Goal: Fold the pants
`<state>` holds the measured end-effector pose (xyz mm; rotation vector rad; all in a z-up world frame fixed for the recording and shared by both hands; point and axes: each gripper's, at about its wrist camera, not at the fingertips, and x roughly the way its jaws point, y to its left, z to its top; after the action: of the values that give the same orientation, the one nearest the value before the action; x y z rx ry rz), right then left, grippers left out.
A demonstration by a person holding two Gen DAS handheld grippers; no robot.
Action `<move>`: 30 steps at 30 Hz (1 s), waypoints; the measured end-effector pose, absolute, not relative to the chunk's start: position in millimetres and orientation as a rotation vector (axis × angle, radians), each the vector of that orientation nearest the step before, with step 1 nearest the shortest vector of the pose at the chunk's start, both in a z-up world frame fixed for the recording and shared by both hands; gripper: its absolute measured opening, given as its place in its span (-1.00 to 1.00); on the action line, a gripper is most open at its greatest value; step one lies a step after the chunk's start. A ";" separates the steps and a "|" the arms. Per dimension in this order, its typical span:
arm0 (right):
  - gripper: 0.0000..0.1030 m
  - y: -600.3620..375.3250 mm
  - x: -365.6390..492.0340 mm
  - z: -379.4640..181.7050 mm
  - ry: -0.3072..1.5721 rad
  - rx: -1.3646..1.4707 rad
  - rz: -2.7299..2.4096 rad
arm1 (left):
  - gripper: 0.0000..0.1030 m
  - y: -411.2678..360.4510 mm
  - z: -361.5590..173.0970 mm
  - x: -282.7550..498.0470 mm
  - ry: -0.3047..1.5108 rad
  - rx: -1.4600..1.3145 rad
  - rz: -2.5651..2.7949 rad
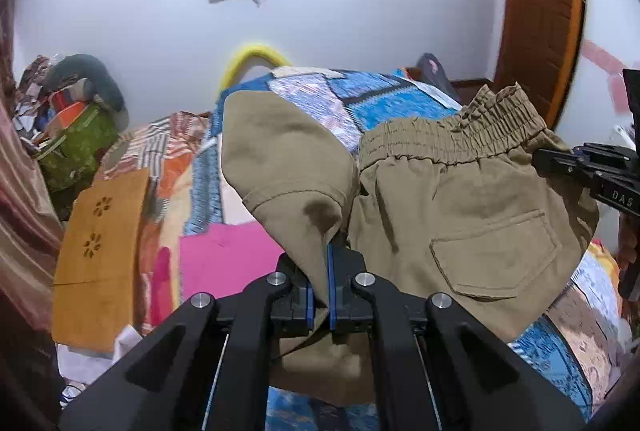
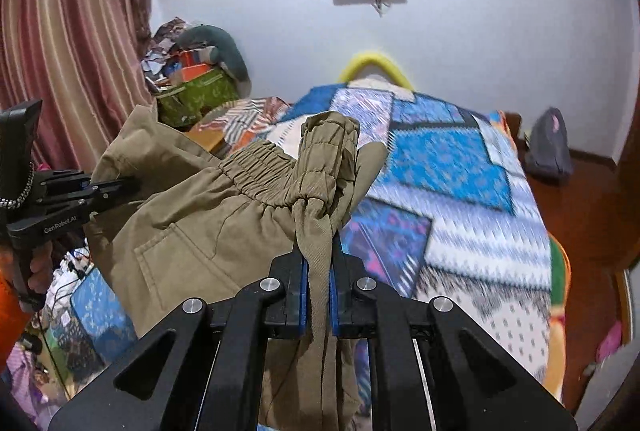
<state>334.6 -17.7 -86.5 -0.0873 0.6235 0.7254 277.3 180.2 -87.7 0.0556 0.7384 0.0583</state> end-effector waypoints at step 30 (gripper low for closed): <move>-0.72 110.0 374.1 -202.7 0.906 -0.211 0.861 | -0.91 298.4 -204.0 304.4 0.901 0.022 0.190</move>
<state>374.1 110.0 -202.7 -0.2107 0.9059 0.8615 304.4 298.4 -204.0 0.0219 0.9007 0.1899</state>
